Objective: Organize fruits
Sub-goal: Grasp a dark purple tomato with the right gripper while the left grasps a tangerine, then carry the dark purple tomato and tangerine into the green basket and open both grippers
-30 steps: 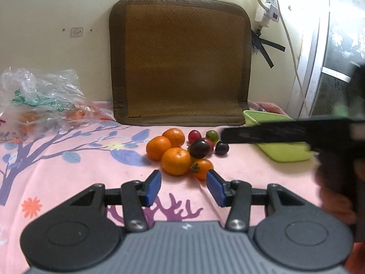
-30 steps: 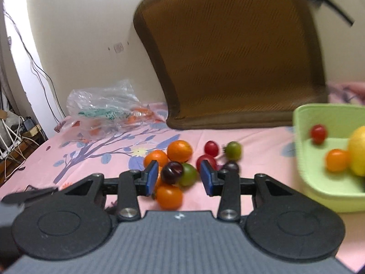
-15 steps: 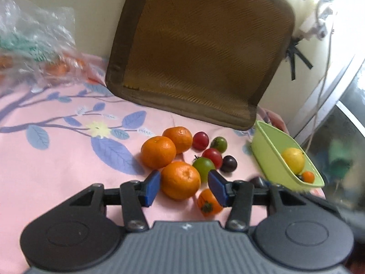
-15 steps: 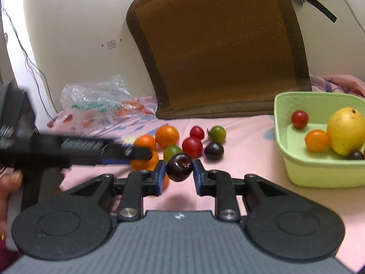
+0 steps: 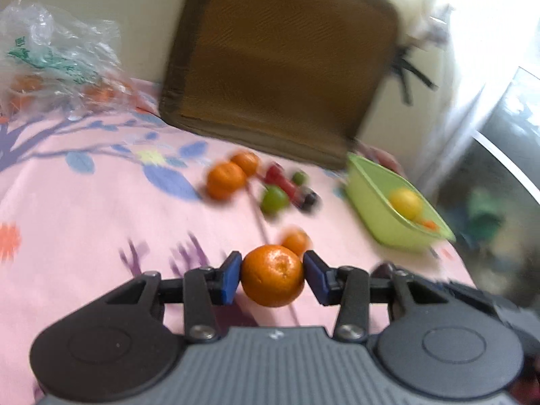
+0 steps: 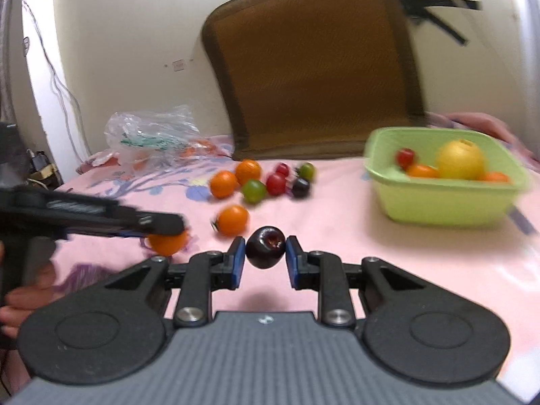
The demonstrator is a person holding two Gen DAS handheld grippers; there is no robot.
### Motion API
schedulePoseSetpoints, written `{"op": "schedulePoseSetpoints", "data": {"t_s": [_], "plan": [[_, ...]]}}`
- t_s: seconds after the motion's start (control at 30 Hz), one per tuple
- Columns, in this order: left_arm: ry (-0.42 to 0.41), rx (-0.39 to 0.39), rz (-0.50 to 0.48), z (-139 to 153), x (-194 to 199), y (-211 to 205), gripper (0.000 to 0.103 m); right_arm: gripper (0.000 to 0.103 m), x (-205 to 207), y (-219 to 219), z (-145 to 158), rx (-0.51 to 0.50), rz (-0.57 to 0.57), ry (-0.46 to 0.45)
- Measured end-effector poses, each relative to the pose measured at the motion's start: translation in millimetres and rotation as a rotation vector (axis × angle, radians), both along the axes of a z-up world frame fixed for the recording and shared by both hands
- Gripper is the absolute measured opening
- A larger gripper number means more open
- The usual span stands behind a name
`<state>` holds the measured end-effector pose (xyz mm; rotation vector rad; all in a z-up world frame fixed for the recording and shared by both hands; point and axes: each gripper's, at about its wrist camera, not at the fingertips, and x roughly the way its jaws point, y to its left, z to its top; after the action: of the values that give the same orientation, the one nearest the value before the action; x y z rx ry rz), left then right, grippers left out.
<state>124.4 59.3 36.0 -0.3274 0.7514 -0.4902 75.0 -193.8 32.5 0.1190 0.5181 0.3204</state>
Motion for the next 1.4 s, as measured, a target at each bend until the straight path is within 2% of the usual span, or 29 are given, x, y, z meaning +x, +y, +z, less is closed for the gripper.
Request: {"op": "schedulePoseSetpoints", "data": {"t_s": [0.17, 0.3, 0.5, 0.6, 0.7, 0.83, 0.97, 1.0, 1.07, 1.23, 1.4], "plan": [[-0.033, 0.011, -0.17, -0.3, -57.7, -44.6, 0.04, 0.028, -54.3, -29.5, -13.1, 0.0, -0.105, 0.016], [-0.09, 0.065, -0.298, -2.5, -87.3, -93.4, 0.041, 0.029, -94.4, -46.0, -18.9, -0.027, -0.18, -0.009], [-0.142, 0.144, -0.427, -11.3, -113.1, -147.7, 0.041, 0.029, -119.9, -70.5, -26.6, -0.028, -0.273, -0.021], [-0.189, 0.201, -0.424, -12.8, -123.3, -161.3, 0.042, 0.03, -121.9, -73.0, -28.1, -0.014, -0.266, -0.023], [-0.197, 0.217, -0.42, -11.3, -130.8, -160.6, 0.043, 0.03, -124.8, -71.7, -29.3, -0.032, -0.256, -0.036], [-0.242, 0.244, -0.413, -8.3, -139.4, -156.8, 0.05, 0.03, -129.6, -68.7, -31.1, -0.066, -0.247, -0.055], [-0.262, 0.275, -0.417, -8.8, -143.3, -157.5, 0.05, 0.038, -130.6, -69.0, -35.2, -0.073, -0.25, -0.053], [-0.268, 0.281, -0.42, -9.2, -143.7, -157.6, 0.049, 0.038, -131.1, -68.6, -35.7, -0.074, -0.251, -0.055], [-0.281, 0.294, -0.417, -10.2, -142.8, -158.6, 0.044, 0.029, -131.2, -67.2, -35.0, -0.092, -0.256, -0.063], [-0.26, 0.257, -0.428, -5.4, -131.5, -156.9, 0.041, 0.028, -125.6, -71.7, -29.6, -0.074, -0.257, -0.079], [-0.292, 0.238, -0.418, 14.6, -105.6, -163.4, 0.041, 0.029, -99.3, -78.3, -8.9, -0.091, -0.236, -0.143]]}}
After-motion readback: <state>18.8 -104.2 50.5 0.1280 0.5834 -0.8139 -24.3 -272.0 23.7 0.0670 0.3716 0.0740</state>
